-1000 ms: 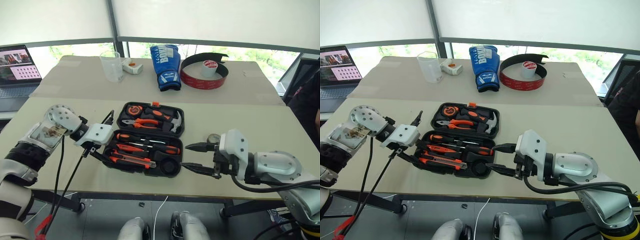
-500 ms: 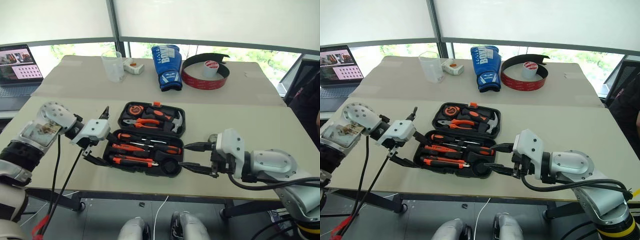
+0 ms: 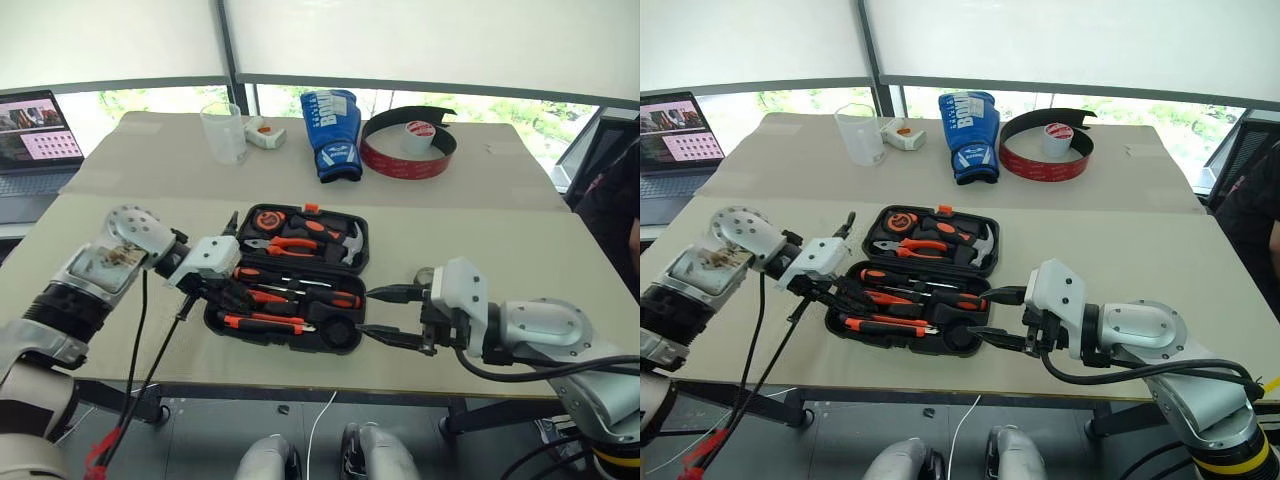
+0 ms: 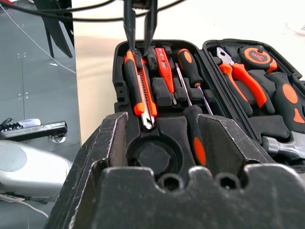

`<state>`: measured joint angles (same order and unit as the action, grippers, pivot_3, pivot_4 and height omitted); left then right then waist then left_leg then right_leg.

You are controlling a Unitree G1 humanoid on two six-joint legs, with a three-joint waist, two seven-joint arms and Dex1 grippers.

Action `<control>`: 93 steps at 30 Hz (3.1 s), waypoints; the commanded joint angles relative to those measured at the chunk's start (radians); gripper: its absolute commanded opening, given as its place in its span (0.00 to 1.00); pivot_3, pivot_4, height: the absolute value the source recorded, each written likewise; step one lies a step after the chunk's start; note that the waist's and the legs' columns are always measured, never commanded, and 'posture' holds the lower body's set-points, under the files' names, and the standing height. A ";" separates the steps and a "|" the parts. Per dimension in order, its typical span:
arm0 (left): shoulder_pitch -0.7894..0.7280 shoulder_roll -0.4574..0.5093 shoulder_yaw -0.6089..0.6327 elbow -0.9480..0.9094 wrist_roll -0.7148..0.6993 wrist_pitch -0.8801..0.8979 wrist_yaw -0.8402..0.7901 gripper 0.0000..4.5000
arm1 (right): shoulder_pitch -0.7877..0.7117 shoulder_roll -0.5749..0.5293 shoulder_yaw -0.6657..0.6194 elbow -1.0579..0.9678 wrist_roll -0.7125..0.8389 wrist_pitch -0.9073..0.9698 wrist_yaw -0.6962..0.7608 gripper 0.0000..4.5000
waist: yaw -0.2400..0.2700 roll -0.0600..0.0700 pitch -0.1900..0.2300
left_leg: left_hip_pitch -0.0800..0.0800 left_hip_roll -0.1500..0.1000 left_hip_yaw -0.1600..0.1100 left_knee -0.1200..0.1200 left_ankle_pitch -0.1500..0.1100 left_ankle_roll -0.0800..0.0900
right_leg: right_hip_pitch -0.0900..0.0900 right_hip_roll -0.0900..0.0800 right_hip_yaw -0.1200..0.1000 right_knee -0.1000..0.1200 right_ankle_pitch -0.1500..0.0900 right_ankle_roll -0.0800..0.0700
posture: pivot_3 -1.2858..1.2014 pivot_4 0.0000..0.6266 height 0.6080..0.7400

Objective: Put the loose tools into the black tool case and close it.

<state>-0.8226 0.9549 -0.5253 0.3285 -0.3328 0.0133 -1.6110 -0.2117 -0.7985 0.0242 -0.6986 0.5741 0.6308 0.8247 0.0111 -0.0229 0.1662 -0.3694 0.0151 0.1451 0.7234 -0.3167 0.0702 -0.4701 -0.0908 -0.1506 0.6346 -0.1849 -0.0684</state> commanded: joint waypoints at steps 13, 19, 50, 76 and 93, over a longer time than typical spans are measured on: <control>0.067 -0.008 -0.001 -0.028 0.139 -0.118 -0.003 0.01 | 0.009 -0.011 -0.033 -0.035 0.001 -0.020 0.000 0.73 | 0.001 0.000 0.000 | 0.001 0.000 0.000 0.000 0.000 0.000 | 0.001 0.000 0.001 0.000 0.000 0.000 | 0.52 0.24 0.90; 0.118 -0.041 0.018 -0.021 0.202 -0.170 -0.003 0.01 | 0.001 -0.011 -0.031 -0.034 0.002 -0.013 -0.004 0.73 | -0.001 0.001 -0.001 | 0.008 0.000 0.000 -0.001 -0.001 0.001 | 0.008 0.000 0.001 -0.001 0.000 0.000 | 0.52 0.24 0.90; 0.146 -0.192 0.496 -0.503 -0.322 0.646 0.287 1.00 | -0.178 -0.124 0.057 0.553 -0.277 -0.092 0.072 0.73 | -0.004 0.000 -0.001 | 0.012 0.000 0.000 -0.004 -0.002 0.002 | 0.012 -0.001 0.002 -0.004 0.000 0.002 | 0.52 0.24 0.90; 0.200 -0.164 0.441 -0.530 -0.241 0.571 0.246 1.00 | -0.309 -0.019 0.091 0.688 -0.342 -0.180 0.244 0.02 | -0.002 0.001 -0.001 | 0.014 0.000 0.001 -0.007 0.000 0.000 | 0.012 -0.001 0.003 -0.004 0.000 0.001 | 0.52 0.24 0.90; 0.322 -0.019 0.460 -0.524 -0.158 0.445 0.145 1.00 | -0.351 0.081 0.367 0.335 -0.278 -0.076 0.337 0.02 | -0.002 0.002 0.000 | 0.014 0.000 0.000 -0.008 0.000 0.000 | 0.011 -0.001 0.002 -0.005 0.000 0.001 | 0.52 0.24 0.90</control>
<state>-0.5045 0.9129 -0.0978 -0.1809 -0.4976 0.4821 -1.4512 -0.5357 -0.7329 0.3667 -0.3873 0.3363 0.5938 1.1711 0.0088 -0.0208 0.1665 -0.3557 0.0152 0.1455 0.7154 -0.3171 0.0696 -0.4596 -0.0920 -0.1484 0.6298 -0.1851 -0.0675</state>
